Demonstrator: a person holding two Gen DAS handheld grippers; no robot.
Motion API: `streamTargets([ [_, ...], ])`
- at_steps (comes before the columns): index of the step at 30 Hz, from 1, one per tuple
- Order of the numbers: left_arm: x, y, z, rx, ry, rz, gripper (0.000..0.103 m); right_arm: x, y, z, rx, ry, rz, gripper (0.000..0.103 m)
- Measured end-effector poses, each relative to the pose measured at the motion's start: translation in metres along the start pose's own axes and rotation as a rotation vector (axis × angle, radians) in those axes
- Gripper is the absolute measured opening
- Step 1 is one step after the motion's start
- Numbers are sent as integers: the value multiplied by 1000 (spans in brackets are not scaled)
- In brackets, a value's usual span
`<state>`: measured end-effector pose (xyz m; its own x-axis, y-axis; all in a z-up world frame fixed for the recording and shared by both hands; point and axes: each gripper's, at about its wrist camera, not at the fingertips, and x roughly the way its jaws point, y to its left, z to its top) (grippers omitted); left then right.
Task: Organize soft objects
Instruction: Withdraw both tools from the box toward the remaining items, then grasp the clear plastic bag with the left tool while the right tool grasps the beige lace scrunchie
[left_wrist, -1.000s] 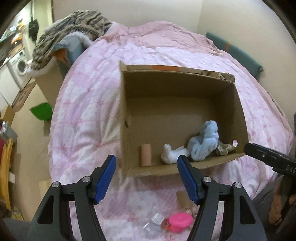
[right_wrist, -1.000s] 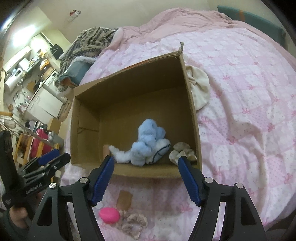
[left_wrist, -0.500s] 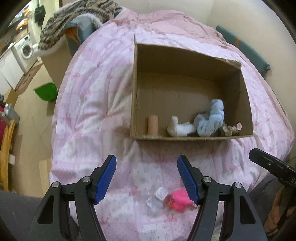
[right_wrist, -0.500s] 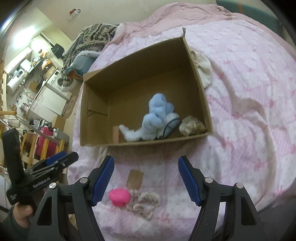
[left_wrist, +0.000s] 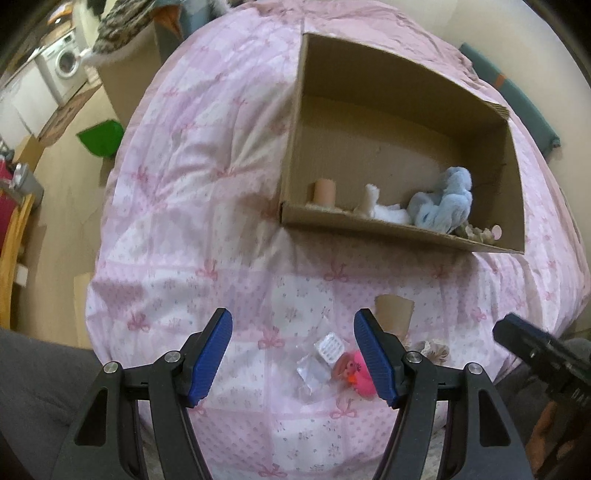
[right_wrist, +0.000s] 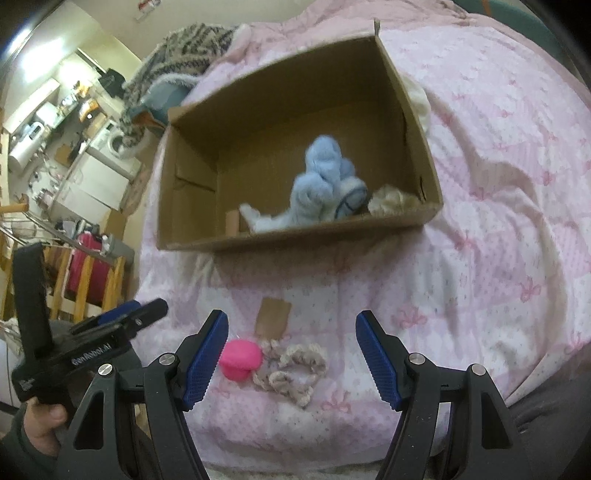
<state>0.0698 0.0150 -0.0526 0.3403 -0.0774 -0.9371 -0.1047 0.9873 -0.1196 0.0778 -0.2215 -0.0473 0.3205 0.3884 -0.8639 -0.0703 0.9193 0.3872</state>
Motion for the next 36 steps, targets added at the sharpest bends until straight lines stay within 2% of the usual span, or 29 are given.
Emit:
streamTargets([
  [7, 23, 10, -2, -84, 97, -24, 66, 13, -9, -3, 37, 66, 13, 75],
  [13, 44, 2, -10, -74, 192, -50, 64, 21, -20, 1, 100, 88, 12, 75],
  [16, 56, -6, -14, -48, 228, -49, 54, 24, -22, 1, 107, 99, 9, 75],
  [18, 64, -9, -15, -49, 255, -64, 39, 26, -22, 0, 107, 103, 6, 75],
  [21, 72, -12, -17, -60, 279, -94, 27, 26, -22, 1, 103, 104, -11, 75],
  [23, 68, -13, -16, -60, 271, -114, 18, 29, -21, 1, 107, 106, -10, 75],
  [26, 57, -15, -13, -48, 232, -134, 12, 29, -22, 2, 110, 109, -13, 75],
  [30, 43, -14, -9, -40, 182, -128, 12, 30, -24, 2, 112, 114, -7, 75],
  [33, 25, -10, -5, -36, 108, -105, 12, 31, -24, 0, 108, 119, 1, 75],
  [36, 5, -7, -2, -24, 15, -47, 12, 36, -21, -3, 97, 151, 20, 75],
])
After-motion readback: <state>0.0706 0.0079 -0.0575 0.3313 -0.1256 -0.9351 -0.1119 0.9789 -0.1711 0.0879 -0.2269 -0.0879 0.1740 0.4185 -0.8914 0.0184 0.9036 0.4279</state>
